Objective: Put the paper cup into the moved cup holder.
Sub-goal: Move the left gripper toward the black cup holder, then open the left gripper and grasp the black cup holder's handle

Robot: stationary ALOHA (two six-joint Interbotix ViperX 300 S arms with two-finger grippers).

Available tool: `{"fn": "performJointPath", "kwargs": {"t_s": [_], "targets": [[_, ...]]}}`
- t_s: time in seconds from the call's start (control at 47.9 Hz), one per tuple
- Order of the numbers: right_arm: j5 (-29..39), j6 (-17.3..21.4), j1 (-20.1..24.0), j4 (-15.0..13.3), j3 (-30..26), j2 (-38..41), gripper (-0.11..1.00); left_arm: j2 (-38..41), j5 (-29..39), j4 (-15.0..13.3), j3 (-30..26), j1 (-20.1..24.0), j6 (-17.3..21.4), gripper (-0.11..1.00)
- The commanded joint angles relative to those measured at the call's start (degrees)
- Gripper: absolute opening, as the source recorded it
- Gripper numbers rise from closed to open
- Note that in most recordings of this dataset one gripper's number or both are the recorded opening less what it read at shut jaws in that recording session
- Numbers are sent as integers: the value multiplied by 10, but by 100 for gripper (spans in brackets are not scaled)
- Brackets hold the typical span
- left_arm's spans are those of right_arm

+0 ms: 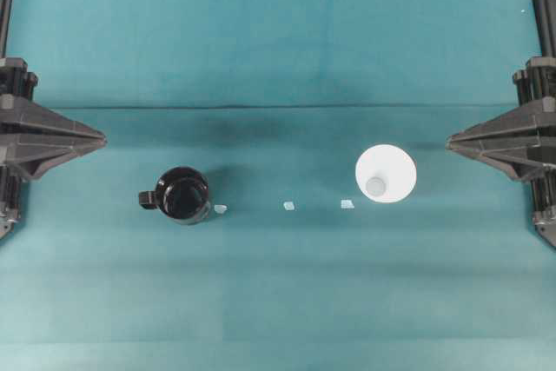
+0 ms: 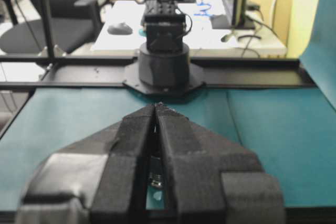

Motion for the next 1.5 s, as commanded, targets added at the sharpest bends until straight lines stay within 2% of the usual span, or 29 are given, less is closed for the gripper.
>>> {"fn": "performJointPath", "kwargs": {"t_s": [0.0,0.063,0.167,0.313,0.418,0.606,0.689,0.794,1.024,1.483], "targets": [[-3,4,3,4,-11,7,16,2,2,6,-18,-8,-4,13],[20,11,5,11,-20,11,18,3,9,6,-22,-10,-6,9],[85,31,5,11,-41,12,5,5,23,6,-24,-18,-7,3],[149,42,6,11,-61,11,2,12,48,6,-23,-23,-9,2],[156,44,7,11,-62,11,2,29,84,6,-21,-24,-18,2],[163,45,6,11,-62,12,2,90,217,6,-20,-24,-54,2],[167,46,6,11,-62,12,2,115,251,6,-23,-24,-72,2],[169,47,7,11,-62,12,2,139,263,6,-26,-24,-84,2],[169,47,6,11,-62,12,2,172,312,6,-33,-24,-86,2],[170,47,7,11,-60,25,2,192,319,6,-14,-22,-87,2]]}}
